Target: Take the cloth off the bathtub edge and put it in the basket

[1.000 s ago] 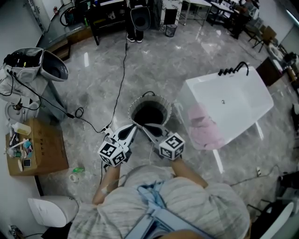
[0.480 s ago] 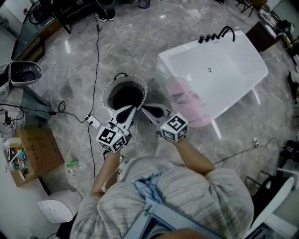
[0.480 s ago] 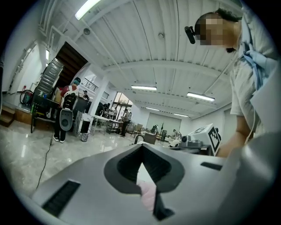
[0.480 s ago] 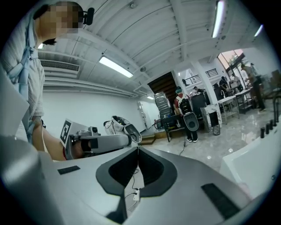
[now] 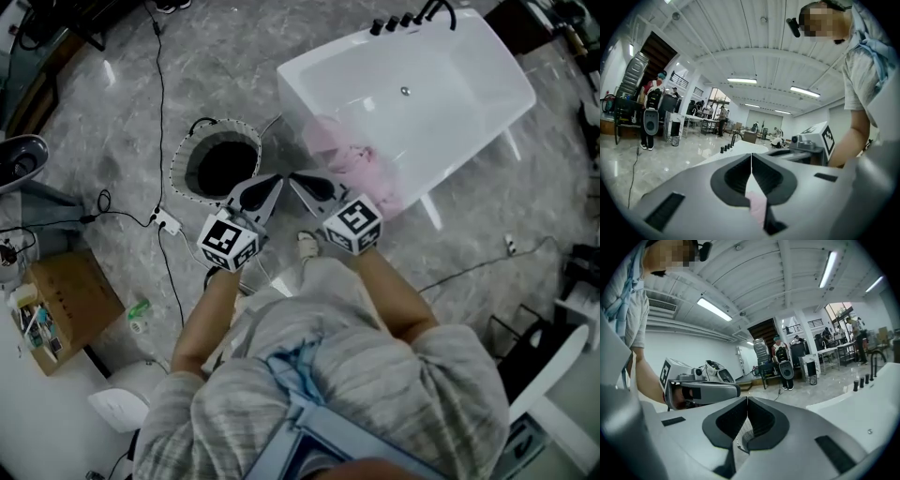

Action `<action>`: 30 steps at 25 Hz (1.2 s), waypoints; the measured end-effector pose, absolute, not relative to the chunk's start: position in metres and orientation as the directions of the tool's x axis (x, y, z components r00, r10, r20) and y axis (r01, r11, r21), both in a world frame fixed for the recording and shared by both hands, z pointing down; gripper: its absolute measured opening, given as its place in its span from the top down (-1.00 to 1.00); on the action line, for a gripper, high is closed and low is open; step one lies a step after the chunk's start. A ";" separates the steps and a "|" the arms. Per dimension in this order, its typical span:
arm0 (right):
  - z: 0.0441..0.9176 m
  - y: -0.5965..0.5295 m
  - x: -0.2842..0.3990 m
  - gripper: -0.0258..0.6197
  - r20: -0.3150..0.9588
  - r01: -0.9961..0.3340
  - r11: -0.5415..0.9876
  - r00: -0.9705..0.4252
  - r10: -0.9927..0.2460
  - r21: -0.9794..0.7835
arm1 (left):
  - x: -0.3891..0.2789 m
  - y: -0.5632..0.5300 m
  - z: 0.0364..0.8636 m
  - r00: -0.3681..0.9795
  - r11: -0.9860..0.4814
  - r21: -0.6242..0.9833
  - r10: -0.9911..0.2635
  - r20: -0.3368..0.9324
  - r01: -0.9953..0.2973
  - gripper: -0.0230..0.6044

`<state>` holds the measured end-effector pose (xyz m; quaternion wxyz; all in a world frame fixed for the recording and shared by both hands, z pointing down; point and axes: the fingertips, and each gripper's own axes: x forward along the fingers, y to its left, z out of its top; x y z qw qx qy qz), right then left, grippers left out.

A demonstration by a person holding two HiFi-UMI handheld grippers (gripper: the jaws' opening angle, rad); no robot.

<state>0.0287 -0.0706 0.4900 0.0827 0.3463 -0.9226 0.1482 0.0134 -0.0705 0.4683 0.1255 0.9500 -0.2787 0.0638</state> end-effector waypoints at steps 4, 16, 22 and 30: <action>0.519 -0.076 0.067 0.91 0.306 -0.703 0.681 -0.706 -0.638 -0.203 | 0.050 -0.082 0.499 0.871 -0.863 0.197 -0.409 0.271 -0.466 0.92; 0.595 -0.074 0.175 0.90 0.450 -0.840 0.498 -0.537 -0.713 -0.214 | 0.140 -0.103 0.583 0.903 -0.932 0.227 -0.180 0.391 -0.284 0.91; 0.641 -0.059 0.213 0.74 0.552 -0.868 0.450 -0.485 -0.679 -0.210 | 0.180 -0.092 0.625 0.879 -0.971 0.195 -0.028 0.477 -0.136 0.68; 0.697 -0.040 0.260 0.28 0.671 -0.890 0.404 -0.433 -0.601 -0.213 | 0.225 -0.073 0.683 0.770 -0.983 0.119 0.183 0.611 0.139 0.25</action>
